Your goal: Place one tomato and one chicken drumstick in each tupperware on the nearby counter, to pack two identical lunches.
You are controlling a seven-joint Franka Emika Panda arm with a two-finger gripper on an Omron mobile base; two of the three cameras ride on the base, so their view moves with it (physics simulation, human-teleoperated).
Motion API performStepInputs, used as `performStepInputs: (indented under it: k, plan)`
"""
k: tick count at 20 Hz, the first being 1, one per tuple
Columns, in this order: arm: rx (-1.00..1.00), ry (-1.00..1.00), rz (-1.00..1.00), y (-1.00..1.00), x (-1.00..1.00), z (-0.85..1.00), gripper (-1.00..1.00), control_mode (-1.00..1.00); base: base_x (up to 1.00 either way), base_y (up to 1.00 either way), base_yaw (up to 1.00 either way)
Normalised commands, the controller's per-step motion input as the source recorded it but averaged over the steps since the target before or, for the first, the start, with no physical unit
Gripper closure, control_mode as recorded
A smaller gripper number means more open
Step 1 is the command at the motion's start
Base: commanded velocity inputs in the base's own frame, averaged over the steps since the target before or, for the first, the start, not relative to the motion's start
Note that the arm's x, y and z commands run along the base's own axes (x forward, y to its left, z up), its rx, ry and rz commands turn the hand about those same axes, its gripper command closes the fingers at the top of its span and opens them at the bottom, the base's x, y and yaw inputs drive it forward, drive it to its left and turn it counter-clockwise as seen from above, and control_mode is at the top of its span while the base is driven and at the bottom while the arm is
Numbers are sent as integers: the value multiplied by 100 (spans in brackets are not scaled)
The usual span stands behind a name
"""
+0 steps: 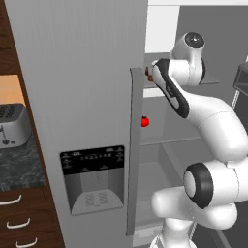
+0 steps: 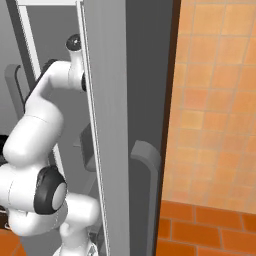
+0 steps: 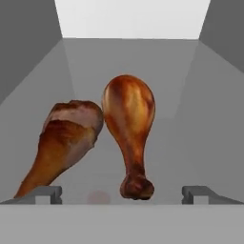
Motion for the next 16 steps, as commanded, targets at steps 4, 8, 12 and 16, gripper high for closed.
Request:
performStepInputs:
  k: [4,8,12,16]
  plan:
    - [-1,0,12,-13,65,-26,-100,-100,0,0,0]
    - [0,1,0,0,92,-3,-100,-100,0,0,0]
    - [-7,7,0,3,50,-40,-100,-100,0,0,0]
    - [-12,5,0,8,0,-76,100,-100,0,0,0]
